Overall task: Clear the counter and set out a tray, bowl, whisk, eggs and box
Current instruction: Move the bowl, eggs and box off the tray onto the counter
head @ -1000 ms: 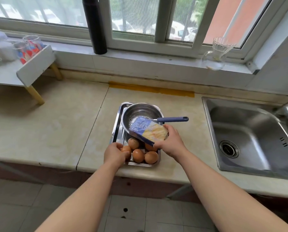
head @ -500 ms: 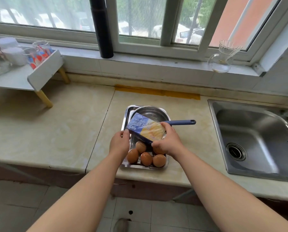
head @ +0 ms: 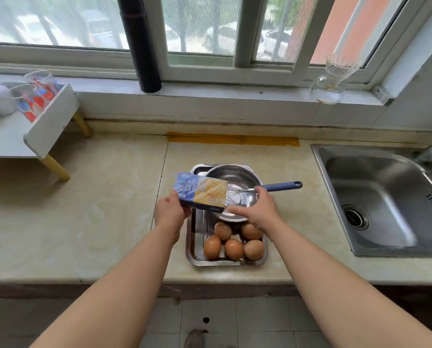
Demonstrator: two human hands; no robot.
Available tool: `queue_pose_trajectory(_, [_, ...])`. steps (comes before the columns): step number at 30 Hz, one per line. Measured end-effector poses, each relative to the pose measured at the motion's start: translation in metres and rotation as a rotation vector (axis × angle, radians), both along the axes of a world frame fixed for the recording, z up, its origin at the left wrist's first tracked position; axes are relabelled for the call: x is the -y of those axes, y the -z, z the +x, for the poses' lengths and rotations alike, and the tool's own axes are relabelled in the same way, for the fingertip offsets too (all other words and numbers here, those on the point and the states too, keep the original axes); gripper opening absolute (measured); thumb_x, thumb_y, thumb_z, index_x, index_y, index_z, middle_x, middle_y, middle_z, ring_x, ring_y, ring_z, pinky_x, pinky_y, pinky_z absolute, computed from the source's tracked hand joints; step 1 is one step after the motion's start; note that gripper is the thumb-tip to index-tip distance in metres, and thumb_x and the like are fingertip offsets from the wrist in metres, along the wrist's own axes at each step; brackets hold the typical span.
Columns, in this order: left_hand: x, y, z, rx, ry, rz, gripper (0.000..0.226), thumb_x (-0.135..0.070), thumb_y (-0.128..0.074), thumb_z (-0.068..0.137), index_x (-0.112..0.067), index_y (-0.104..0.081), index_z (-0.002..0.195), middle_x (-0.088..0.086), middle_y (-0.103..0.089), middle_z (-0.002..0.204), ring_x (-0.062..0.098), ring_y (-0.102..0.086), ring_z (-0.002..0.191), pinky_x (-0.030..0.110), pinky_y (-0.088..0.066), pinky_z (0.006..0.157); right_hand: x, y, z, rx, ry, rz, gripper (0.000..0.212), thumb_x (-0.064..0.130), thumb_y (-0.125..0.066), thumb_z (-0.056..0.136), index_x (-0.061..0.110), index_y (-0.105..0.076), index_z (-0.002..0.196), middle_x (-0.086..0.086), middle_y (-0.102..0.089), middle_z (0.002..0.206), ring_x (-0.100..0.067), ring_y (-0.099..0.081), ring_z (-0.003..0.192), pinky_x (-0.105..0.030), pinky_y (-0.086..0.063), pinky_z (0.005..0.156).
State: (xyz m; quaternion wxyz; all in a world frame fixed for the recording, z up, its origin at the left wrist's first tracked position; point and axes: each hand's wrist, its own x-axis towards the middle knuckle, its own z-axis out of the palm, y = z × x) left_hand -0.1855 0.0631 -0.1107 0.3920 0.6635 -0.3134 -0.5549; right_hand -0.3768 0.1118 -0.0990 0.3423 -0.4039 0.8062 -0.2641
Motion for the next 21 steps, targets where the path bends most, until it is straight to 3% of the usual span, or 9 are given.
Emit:
queue_pose_trajectory(3, [0.01, 0.004, 0.005, -0.002, -0.064, 0.028, 0.016, -0.013, -0.046, 0.098, -0.009, -0.06, 0.091, 0.006, -0.062, 0.078, 0.011, -0.058, 0.064, 0.02, -0.05, 0.052, 0.002, 0.008, -0.009, -0.159, 0.15, 0.066, 0.058, 0.039, -0.07, 0.079, 0.004, -0.053, 0.123, -0.015, -0.056, 0.127, -0.034, -0.05, 0.12, -0.039, -0.042, 0.1])
queue_pose_trajectory(5, [0.015, 0.007, 0.005, 0.003, -0.085, 0.031, 0.011, -0.012, -0.047, 0.098, -0.009, -0.058, 0.098, 0.003, -0.058, 0.074, 0.01, -0.055, 0.063, 0.017, -0.046, 0.048, 0.006, 0.018, -0.015, -0.109, 0.239, 0.113, 0.042, 0.031, -0.061, 0.083, 0.005, -0.057, 0.115, -0.017, -0.06, 0.119, -0.038, -0.057, 0.111, -0.04, -0.047, 0.094])
queue_pose_trajectory(7, [0.021, 0.011, 0.004, -0.051, -0.13, 0.053, 0.016, -0.019, -0.043, 0.099, -0.008, -0.055, 0.101, 0.007, -0.062, 0.083, 0.017, -0.062, 0.071, 0.022, -0.05, 0.057, 0.01, 0.032, -0.02, -0.023, 0.299, 0.13, 0.028, 0.028, -0.056, 0.081, 0.006, -0.059, 0.098, -0.016, -0.065, 0.101, -0.035, -0.063, 0.09, -0.041, -0.054, 0.083])
queue_pose_trajectory(9, [0.025, 0.016, 0.003, -0.113, -0.159, 0.082, 0.021, -0.025, -0.04, 0.1, -0.008, -0.053, 0.1, 0.012, -0.064, 0.096, 0.026, -0.067, 0.083, 0.031, -0.054, 0.071, 0.015, 0.043, -0.022, 0.006, 0.317, 0.132, 0.014, 0.022, -0.055, 0.082, 0.008, -0.058, 0.084, -0.014, -0.06, 0.086, -0.027, -0.055, 0.076, -0.033, -0.049, 0.072])
queue_pose_trajectory(12, [0.029, 0.022, 0.004, -0.126, -0.174, 0.099, 0.021, -0.025, -0.041, 0.099, -0.01, -0.054, 0.09, 0.014, -0.062, 0.1, 0.028, -0.065, 0.081, 0.038, -0.055, 0.084, 0.022, 0.052, -0.023, 0.038, 0.373, 0.119, 0.02, 0.013, -0.056, 0.084, -0.003, -0.066, 0.089, -0.018, -0.063, 0.087, -0.025, -0.052, 0.076, -0.029, -0.04, 0.066])
queue_pose_trajectory(15, [0.031, 0.023, 0.005, -0.168, -0.213, 0.104, 0.019, -0.02, -0.038, 0.1, -0.007, -0.051, 0.099, 0.014, -0.06, 0.104, 0.022, -0.063, 0.072, 0.037, -0.054, 0.086, 0.026, 0.056, -0.023, 0.067, 0.423, 0.128, 0.027, 0.009, -0.056, 0.084, -0.007, -0.066, 0.102, -0.017, -0.061, 0.087, -0.026, -0.056, 0.079, -0.028, -0.04, 0.067])
queue_pose_trajectory(18, [0.033, 0.021, 0.003, -0.208, -0.253, 0.118, 0.018, -0.018, -0.037, 0.099, -0.007, -0.05, 0.104, 0.015, -0.06, 0.107, 0.022, -0.064, 0.072, 0.034, -0.055, 0.081, 0.028, 0.054, -0.028, 0.069, 0.48, 0.119, 0.029, 0.007, -0.054, 0.084, -0.008, -0.065, 0.105, -0.019, -0.063, 0.09, -0.032, -0.064, 0.09, -0.028, -0.041, 0.068])
queue_pose_trajectory(21, [0.036, 0.019, -0.003, -0.222, -0.268, 0.14, 0.018, -0.017, -0.035, 0.099, -0.011, -0.05, 0.106, 0.014, -0.061, 0.107, 0.026, -0.065, 0.081, 0.028, -0.055, 0.068, 0.027, 0.047, -0.04, 0.045, 0.568, 0.087, 0.033, 0.01, -0.055, 0.084, -0.008, -0.063, 0.11, -0.022, -0.067, 0.109, -0.038, -0.065, 0.1, -0.031, -0.043, 0.069])
